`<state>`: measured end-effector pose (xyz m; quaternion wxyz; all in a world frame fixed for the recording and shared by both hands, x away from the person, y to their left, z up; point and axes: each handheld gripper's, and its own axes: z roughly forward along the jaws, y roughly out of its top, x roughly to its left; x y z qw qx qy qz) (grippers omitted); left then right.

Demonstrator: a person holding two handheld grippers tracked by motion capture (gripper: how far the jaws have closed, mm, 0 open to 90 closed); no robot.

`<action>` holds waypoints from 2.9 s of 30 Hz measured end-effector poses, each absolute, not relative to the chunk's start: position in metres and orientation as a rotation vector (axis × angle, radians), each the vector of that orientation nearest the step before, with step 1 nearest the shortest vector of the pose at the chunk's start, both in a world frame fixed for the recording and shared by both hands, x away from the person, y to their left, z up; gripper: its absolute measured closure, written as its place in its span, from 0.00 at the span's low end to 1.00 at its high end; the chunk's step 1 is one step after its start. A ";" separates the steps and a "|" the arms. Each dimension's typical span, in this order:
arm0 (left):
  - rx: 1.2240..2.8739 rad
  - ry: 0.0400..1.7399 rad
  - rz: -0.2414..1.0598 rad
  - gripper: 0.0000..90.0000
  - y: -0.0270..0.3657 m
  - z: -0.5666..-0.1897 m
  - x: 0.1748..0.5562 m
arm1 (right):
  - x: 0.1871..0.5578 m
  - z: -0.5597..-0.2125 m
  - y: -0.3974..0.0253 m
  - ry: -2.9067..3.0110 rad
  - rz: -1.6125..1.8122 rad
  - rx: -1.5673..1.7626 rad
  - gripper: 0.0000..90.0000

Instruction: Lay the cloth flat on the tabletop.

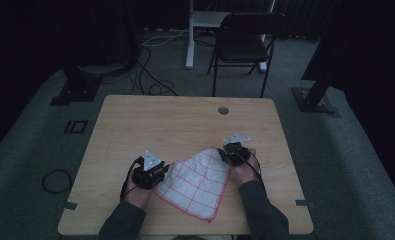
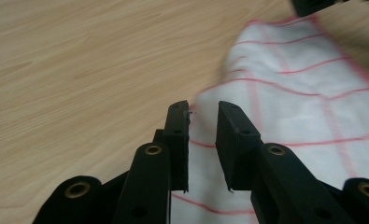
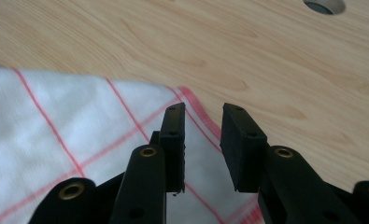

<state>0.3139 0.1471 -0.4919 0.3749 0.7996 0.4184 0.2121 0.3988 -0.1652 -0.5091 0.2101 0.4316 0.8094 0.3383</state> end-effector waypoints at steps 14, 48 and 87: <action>2.133 1.162 0.482 0.74 0.137 -0.521 0.344 | 0.431 -0.521 -0.137 2.266 0.996 1.325 0.69; 2.023 1.250 0.480 0.97 0.168 -0.517 0.335 | 0.426 -0.505 -0.151 2.308 0.991 1.268 0.96; 2.057 1.175 0.368 0.95 0.147 -0.532 0.255 | 0.327 -0.535 -0.192 2.362 1.020 1.209 0.95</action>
